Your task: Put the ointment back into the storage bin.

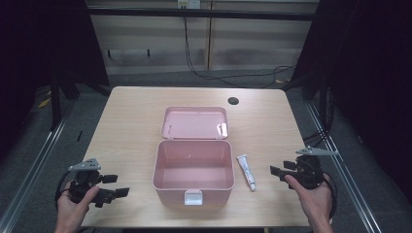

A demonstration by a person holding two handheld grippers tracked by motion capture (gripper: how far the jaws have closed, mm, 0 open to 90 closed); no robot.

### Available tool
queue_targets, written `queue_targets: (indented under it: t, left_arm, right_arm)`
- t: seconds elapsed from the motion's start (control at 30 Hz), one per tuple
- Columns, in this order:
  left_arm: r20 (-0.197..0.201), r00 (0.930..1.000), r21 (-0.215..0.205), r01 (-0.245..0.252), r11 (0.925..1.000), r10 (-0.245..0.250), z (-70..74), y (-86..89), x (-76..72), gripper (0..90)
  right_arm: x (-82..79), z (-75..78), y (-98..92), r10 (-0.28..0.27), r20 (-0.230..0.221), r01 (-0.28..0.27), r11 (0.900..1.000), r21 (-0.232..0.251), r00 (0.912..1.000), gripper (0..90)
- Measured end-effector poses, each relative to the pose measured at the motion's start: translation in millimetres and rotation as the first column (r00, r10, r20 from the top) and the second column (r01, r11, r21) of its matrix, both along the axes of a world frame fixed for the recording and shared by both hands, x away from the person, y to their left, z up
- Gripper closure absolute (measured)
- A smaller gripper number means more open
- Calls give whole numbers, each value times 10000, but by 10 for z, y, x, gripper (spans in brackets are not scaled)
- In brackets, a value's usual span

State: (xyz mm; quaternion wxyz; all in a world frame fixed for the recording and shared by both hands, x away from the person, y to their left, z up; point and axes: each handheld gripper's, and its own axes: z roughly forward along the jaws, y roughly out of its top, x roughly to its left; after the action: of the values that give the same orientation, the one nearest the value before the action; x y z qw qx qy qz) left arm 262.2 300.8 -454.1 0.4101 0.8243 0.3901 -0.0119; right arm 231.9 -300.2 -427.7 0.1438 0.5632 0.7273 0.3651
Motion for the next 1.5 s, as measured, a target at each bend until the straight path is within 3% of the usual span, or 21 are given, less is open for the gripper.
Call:
queue_targets:
  t: [0.13, 0.23, 0.5, 0.63, 0.7, 0.97, 1.07, 1.17, 1.27, 1.33, 1.37, 1.4, 1.5]
  left_arm:
    - [-10, 10000, 33, -26, 10000, 26, -1, 2, -5, 191]
    - [-21, 10000, 22, -82, 10000, 82, -1, 12, -8, 191]
    - [-66, 9999, -17, -82, 10000, 82, -6, 11, 0, 191]
    - [-44, 9999, -31, -91, 10000, 91, -7, 15, -1, 191]
    - [27, 10000, -73, -89, 9999, 89, 1, 25, -1, 191]
    - [-24, 9999, -36, -126, 9999, 126, -5, 16, 1, 191]
    - [-15, 9999, -40, -144, 9999, 143, -4, 21, 0, 191]
    - [-32, 9999, -41, -108, 9999, 108, -5, 19, 0, 191]
    - [-33, 9999, -22, -116, 9999, 116, -7, 17, 2, 191]
    - [-34, 9999, -36, -136, 9999, 136, -7, 16, 1, 191]
    - [-34, 9999, -36, -136, 9999, 136, -7, 16, 1, 191]
    - [-39, 9999, -24, -107, 9999, 107, -6, 18, 0, 191]
    - [-49, 9999, -14, -124, 9999, 124, -8, 18, 2, 191]
  right_arm:
    - [49, 37, 52, 459, -131, -460, 9989, -66, 9989, 389]
    - [97, 65, 82, 617, -486, -600, 9976, 359, 9969, 409]
    - [222, 151, 216, 1132, -656, -1129, 9936, 85, 9914, 495]
    - [299, 170, 300, 1424, -1201, -1436, 9896, -14, 9825, 525]
    - [348, 153, 326, 1762, -1728, -1756, 9843, 190, 9691, 528]
    - [430, 115, 404, 1954, -2801, -2041, 9789, -18, 9399, 506]
    - [468, 112, 431, 1844, -3198, -2073, 9775, -388, 9294, 500]
    - [498, 113, 470, 1961, -3679, -2368, 9691, -686, 9089, 500]
    - [519, 123, 493, 1971, -3902, -2448, 9666, -761, 8994, 510]
    - [545, 119, 520, 2042, -4123, -2597, 9621, -827, 8879, 516]
    - [545, 119, 520, 2042, -4123, -2597, 9621, -827, 8879, 516]
    - [571, 111, 545, 2047, -4336, -2708, 9579, -959, 8775, 531]
    - [605, 106, 575, 1931, -4549, -2682, 9575, -1059, 8693, 554]
